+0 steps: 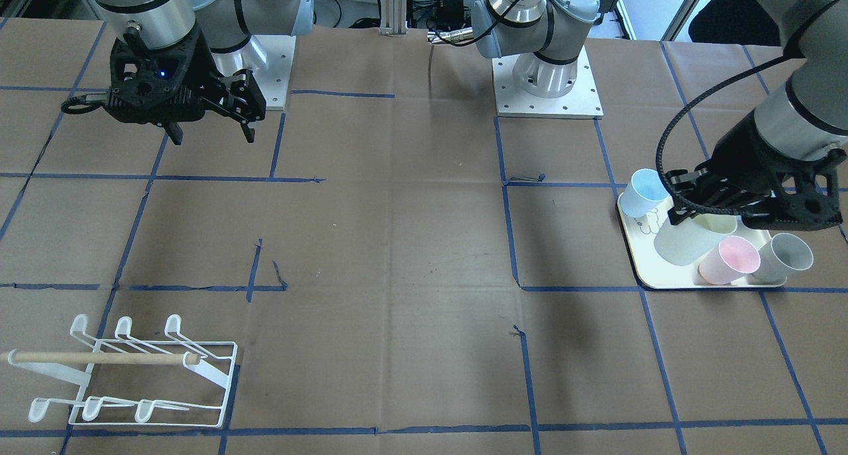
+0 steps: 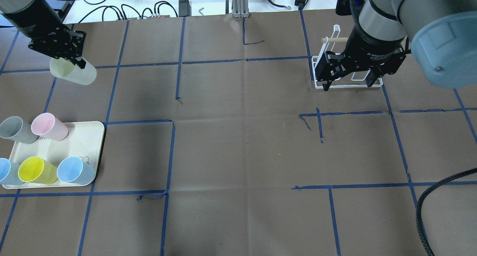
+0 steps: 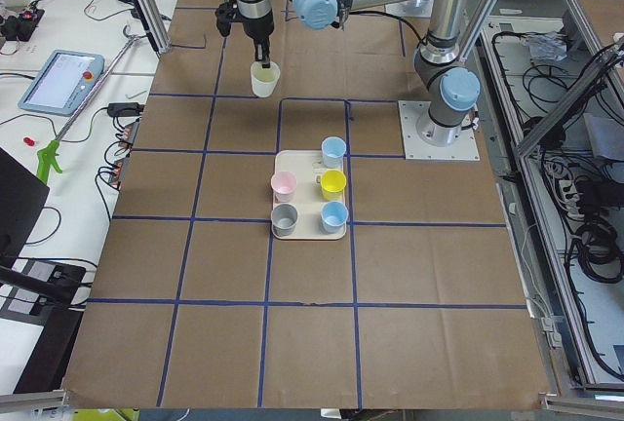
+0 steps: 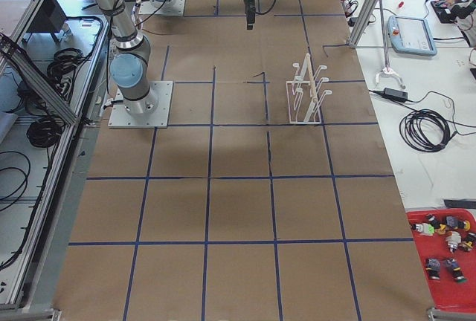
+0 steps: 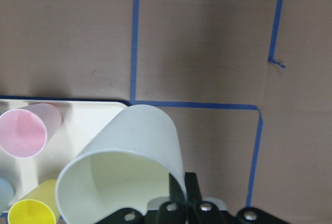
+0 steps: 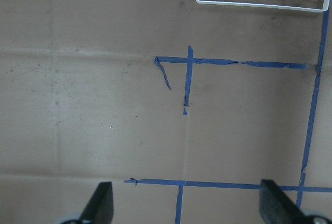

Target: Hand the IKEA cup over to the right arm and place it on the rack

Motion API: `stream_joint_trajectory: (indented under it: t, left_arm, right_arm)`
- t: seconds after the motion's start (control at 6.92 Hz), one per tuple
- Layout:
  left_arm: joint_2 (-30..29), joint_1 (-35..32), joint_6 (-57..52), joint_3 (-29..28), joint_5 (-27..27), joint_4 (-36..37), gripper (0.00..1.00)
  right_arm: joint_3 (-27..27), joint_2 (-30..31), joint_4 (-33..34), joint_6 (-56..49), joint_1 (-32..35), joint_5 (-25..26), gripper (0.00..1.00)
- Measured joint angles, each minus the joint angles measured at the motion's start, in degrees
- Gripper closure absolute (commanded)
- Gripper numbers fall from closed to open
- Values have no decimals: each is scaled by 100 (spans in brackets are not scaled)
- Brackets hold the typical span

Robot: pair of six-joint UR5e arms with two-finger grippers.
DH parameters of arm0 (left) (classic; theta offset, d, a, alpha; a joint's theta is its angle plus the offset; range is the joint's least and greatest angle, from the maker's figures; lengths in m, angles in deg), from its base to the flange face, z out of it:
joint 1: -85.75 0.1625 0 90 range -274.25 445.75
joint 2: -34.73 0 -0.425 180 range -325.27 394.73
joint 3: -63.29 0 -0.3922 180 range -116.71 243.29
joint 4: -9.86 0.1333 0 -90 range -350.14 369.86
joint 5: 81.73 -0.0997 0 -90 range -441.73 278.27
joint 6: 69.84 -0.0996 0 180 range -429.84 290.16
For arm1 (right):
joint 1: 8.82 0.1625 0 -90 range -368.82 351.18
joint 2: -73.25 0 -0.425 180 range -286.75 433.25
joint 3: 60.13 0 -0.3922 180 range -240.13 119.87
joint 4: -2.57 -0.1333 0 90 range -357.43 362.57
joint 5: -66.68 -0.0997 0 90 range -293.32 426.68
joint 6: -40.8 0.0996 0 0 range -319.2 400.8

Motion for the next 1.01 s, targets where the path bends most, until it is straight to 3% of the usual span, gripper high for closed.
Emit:
stream_joint_trajectory:
  t: [0.43,0.72,1.01]
  left_arm:
    - [196,-251,126,222,1705,832,100]
    - [382,-429,163,834,3054,2386,100]
    - [620,-572,306,1933,3972,4418,100]
  right_arm:
    - [26,-27,187,2,2,-138,0]
    - [106,-98,998,87,4,-638,0]
    - [146,-199,1810,1047,-2,-1118,0]
